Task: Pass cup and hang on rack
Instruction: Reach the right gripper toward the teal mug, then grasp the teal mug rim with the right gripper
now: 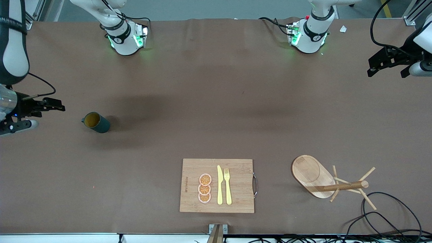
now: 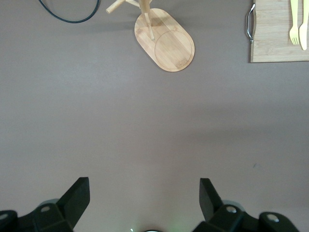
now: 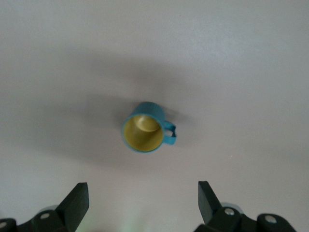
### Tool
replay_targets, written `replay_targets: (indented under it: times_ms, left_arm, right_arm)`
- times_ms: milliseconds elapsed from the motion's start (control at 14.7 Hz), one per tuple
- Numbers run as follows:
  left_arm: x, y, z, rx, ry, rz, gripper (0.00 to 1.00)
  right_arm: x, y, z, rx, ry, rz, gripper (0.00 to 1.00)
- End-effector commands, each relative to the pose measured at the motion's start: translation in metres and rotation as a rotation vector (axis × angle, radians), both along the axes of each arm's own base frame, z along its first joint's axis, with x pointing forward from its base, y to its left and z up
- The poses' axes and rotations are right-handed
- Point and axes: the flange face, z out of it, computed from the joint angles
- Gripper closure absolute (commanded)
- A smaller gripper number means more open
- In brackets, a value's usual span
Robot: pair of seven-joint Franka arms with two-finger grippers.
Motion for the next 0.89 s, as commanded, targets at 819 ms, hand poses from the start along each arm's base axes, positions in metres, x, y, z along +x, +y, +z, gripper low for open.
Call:
replay_targets:
  times_ms: [819]
  left_arm:
    - [0.0,0.0,0.01,0.008,-0.008,-0.013,0.0]
  right_arm:
    - [-0.041,0.014,-0.179,0.038,-0.075,0.273,0.11]
